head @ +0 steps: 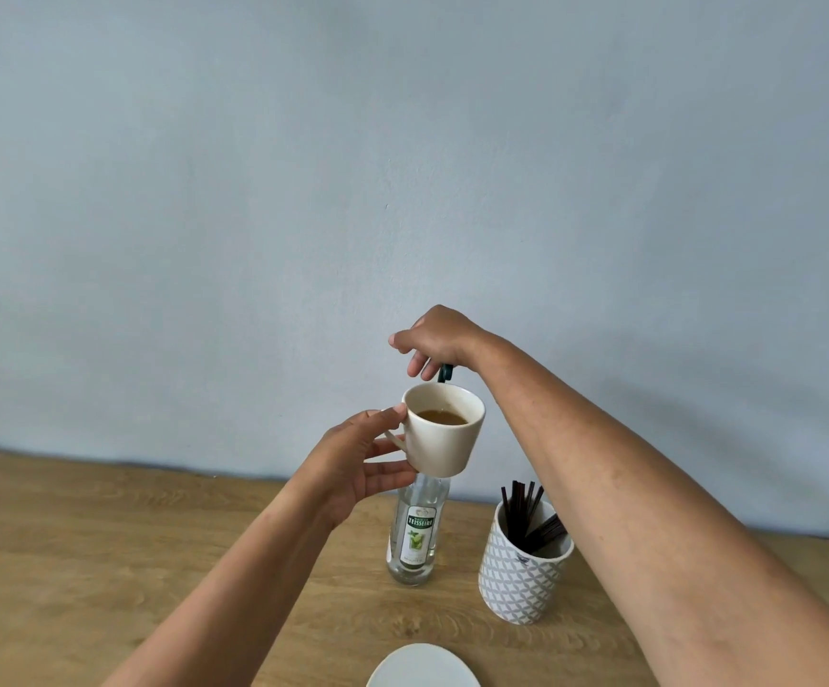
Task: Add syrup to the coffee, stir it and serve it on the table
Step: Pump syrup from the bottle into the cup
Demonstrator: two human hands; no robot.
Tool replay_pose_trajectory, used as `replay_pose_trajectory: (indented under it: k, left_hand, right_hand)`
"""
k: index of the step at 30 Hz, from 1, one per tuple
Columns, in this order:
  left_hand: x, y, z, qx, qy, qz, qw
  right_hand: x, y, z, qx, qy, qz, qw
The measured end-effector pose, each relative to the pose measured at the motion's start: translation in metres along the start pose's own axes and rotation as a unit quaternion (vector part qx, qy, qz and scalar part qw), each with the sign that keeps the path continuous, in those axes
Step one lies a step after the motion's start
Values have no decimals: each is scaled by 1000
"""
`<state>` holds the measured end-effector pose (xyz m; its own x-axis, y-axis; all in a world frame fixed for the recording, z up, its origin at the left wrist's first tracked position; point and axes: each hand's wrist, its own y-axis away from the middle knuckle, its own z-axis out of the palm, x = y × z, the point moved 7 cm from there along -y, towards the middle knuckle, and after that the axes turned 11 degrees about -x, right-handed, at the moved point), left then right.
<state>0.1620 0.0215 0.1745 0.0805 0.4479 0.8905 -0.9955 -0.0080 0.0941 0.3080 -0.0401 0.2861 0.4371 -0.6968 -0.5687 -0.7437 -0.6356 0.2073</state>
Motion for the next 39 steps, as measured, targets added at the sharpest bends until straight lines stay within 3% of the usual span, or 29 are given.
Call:
replay_pose_trajectory:
  k: [7,18,26,39]
  left_hand:
    - [0,0,2,-1,0,2,1000]
    - [-5,6,3,-7,-8,3,1000]
    - [-24,20,4,-18,2,-7,1000]
    - [-109,50,-22,-12,-10,-60,998]
  right_hand:
    - [-2,2,-1,-1,-7,-5,1000]
    - [-2,25,-14,81,-111,-75,988]
    - [54,78,0,129,-211,-90,965]
    - [146,149,148,7,-306,-80,949]
